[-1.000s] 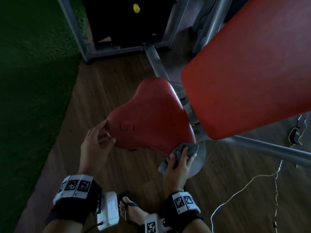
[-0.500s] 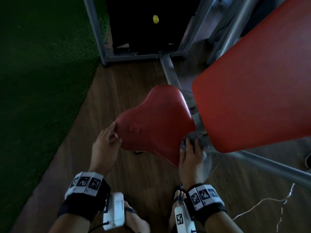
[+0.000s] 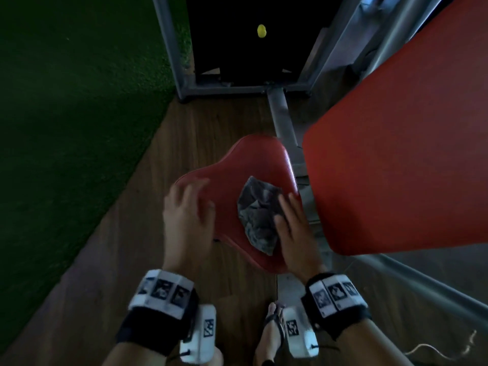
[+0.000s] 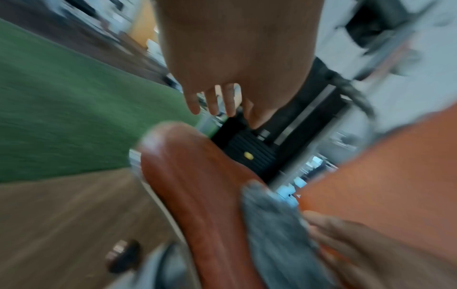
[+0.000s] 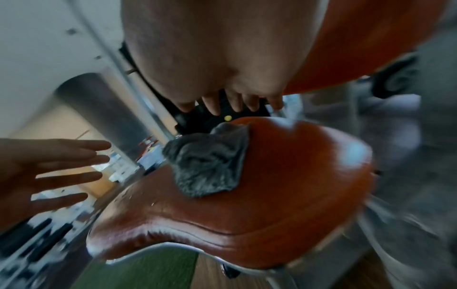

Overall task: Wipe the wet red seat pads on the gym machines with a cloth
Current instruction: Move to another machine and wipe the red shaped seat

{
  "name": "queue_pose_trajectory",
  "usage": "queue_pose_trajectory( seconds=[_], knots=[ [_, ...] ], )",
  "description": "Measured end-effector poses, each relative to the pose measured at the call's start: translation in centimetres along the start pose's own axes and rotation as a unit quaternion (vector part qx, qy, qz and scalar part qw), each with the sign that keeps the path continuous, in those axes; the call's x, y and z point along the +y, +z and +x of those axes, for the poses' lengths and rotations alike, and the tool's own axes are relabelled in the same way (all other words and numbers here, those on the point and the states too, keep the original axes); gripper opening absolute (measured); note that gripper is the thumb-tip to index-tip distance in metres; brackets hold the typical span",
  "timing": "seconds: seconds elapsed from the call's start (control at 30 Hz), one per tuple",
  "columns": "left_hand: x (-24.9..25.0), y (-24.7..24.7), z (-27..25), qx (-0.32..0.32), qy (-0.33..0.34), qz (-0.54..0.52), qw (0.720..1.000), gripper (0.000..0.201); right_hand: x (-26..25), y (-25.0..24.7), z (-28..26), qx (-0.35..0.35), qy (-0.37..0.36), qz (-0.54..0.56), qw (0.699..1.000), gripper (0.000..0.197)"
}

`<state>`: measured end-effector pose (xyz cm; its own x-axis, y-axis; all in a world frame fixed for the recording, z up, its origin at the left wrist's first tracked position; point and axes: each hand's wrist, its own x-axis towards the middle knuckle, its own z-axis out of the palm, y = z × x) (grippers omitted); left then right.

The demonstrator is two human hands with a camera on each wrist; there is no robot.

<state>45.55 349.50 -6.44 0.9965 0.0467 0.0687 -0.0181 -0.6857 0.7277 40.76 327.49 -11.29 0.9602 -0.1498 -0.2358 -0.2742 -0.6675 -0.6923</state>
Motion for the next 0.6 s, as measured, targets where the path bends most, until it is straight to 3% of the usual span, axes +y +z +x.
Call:
queue_pose_trajectory(
  seconds=[0.1, 0.33, 0.47, 0.53, 0.6],
  knots=[
    [3.3, 4.0, -1.9, -0.104, 0.079, 0.054, 0.99, 0.048, 3.3, -1.1, -2.2, -0.009, 0.084, 0.1, 0.991, 0.047],
    [5.1, 10.9, -2.6, -0.284, 0.135, 0.281, 0.907, 0.088, 7.1, -1.7, -3.5, -0.044, 0.076, 0.112, 0.99, 0.046],
    [4.4, 11.4, -1.8, -0.289, 0.14, 0.351, 0.879, 0.087, 7.8, -2.0, -3.2, -0.042, 0.04, 0.154, 0.986, 0.051],
    [4.1, 11.4, -2.0, -0.273, 0.144, 0.346, 0.886, 0.077, 7.8, -2.3, -3.2, -0.057, 0.053, 0.173, 0.982, 0.053],
    [3.7, 11.0, -2.3, -0.21, 0.163, 0.327, 0.907, 0.06, 7.7, -2.6, -3.3, -0.074, 0.048, 0.175, 0.981, 0.055]
  ],
)
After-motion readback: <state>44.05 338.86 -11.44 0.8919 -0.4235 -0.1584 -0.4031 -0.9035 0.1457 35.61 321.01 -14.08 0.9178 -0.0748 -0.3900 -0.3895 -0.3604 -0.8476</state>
